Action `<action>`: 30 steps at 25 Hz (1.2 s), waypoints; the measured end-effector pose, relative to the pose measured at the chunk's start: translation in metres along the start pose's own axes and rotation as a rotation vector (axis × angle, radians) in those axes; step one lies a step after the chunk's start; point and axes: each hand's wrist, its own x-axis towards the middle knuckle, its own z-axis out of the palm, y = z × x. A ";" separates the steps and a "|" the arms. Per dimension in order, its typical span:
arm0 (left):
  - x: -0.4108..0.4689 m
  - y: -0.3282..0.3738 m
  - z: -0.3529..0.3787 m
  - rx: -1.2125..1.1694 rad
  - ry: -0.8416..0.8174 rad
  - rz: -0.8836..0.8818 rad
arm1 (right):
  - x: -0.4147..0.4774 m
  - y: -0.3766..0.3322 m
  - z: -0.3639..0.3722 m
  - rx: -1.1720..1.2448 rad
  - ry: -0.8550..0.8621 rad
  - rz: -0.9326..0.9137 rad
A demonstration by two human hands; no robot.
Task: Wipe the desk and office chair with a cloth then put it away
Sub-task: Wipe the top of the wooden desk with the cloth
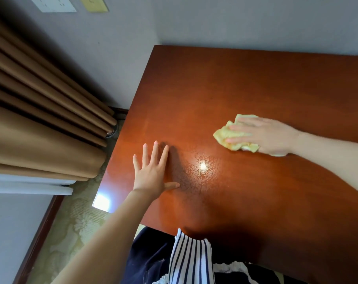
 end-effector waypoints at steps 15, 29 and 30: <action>0.014 -0.004 -0.003 0.064 -0.122 -0.045 | 0.087 -0.072 -0.013 0.268 -0.052 0.375; 0.014 -0.010 0.008 -0.171 -0.151 -0.027 | 0.022 -0.020 -0.017 0.046 -0.110 0.102; 0.014 -0.009 0.008 -0.176 -0.150 -0.029 | 0.029 -0.010 -0.021 0.068 -0.105 0.161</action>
